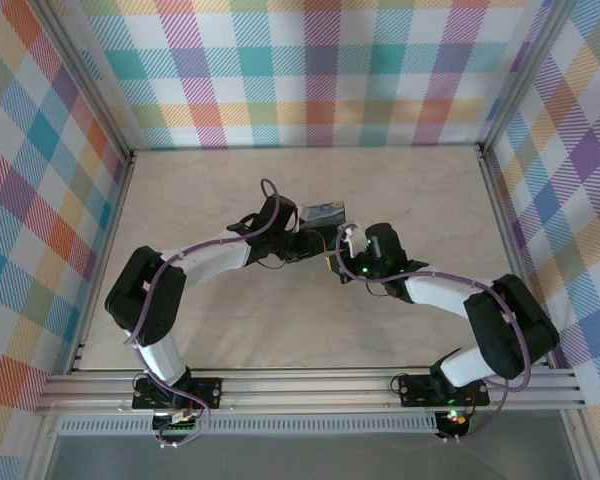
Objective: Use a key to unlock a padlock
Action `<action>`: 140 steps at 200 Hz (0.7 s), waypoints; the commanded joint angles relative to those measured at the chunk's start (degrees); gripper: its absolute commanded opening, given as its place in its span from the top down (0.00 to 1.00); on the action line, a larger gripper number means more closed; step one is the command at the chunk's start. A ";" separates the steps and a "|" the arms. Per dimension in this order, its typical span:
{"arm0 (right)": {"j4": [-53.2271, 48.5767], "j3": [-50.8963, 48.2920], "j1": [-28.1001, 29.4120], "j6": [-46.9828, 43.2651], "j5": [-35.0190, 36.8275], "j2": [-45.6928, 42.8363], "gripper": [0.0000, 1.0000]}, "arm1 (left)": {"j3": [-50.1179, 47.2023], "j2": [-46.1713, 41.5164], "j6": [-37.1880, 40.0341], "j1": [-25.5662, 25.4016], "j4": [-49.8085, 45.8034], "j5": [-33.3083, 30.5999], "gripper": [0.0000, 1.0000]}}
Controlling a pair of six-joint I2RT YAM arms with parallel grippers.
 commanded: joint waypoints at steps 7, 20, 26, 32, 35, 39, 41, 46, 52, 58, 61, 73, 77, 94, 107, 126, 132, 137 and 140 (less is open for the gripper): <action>8.51 0.95 -0.72 -1.10 -2.56 -0.25 0.99 | 1.49 -1.04 0.62 -1.55 0.51 3.70 0.76; 8.65 0.98 -0.77 -1.23 -2.93 -0.14 0.99 | 1.58 -0.82 0.67 -1.54 0.63 3.66 0.75; 8.72 1.01 -0.81 -1.13 -3.10 -0.06 0.99 | 1.58 -0.74 0.59 -1.53 0.64 3.74 0.75; 8.85 0.97 -0.85 -0.99 -3.29 0.03 0.99 | 1.63 -0.71 0.55 -1.56 0.63 3.75 0.76; 8.95 1.02 -0.89 -0.97 -3.40 0.11 0.99 | 1.71 -0.67 0.57 -1.60 0.59 3.74 0.76; 9.09 0.95 -0.90 -0.88 -3.56 0.21 0.99 | 1.76 -0.63 0.54 -1.61 0.58 3.74 0.76; 9.14 1.01 -0.90 -0.82 -3.63 0.25 0.99 | 1.76 -0.67 0.56 -1.61 0.64 3.74 0.76; 9.37 0.95 -0.90 -0.65 -3.80 0.36 0.99 | 1.75 -0.64 0.54 -1.63 0.65 3.74 0.76; 9.80 0.82 -0.94 -0.39 -3.98 0.46 1.00 | 1.85 -0.63 0.55 -1.63 0.58 3.74 0.76; 10.09 0.78 -1.02 -0.23 -4.11 0.56 1.00 | 1.93 -0.67 0.53 -1.70 0.62 3.79 0.76; 10.34 0.84 -0.99 -0.10 -4.19 0.64 1.00 | 1.93 -0.63 0.56 -1.72 0.59 3.75 0.76; 10.85 0.77 -1.07 0.27 -4.55 0.87 1.00 | 2.02 -0.64 0.56 -1.68 0.59 3.74 0.76; 10.94 0.79 -1.08 0.36 -4.68 0.96 1.00 | 2.02 -0.56 0.54 -1.70 0.60 3.81 0.76; 11.61 0.76 -1.16 0.54 -4.89 1.41 1.00 | 2.04 -0.54 0.30 -1.80 0.81 3.99 0.76; 11.67 0.72 -1.16 0.46 -4.82 1.94 1.00 | 2.03 -0.54 0.34 -1.90 0.91 4.01 0.76; 11.86 0.64 -1.17 0.37 -5.00 2.82 1.00 | 2.02 -0.63 0.19 -1.98 0.93 3.93 0.76; 11.89 0.67 -1.19 0.44 -5.16 3.02 1.00 | 2.02 -0.63 0.18 -1.98 1.01 3.86 0.76; 11.95 0.53 -1.17 0.52 -5.26 3.26 1.00 | 1.98 -0.63 0.23 -1.98 1.01 3.84 0.76; 12.08 0.53 -1.17 0.54 -5.32 3.36 1.00 | 1.98 -0.63 0.19 -1.98 0.95 3.83 0.76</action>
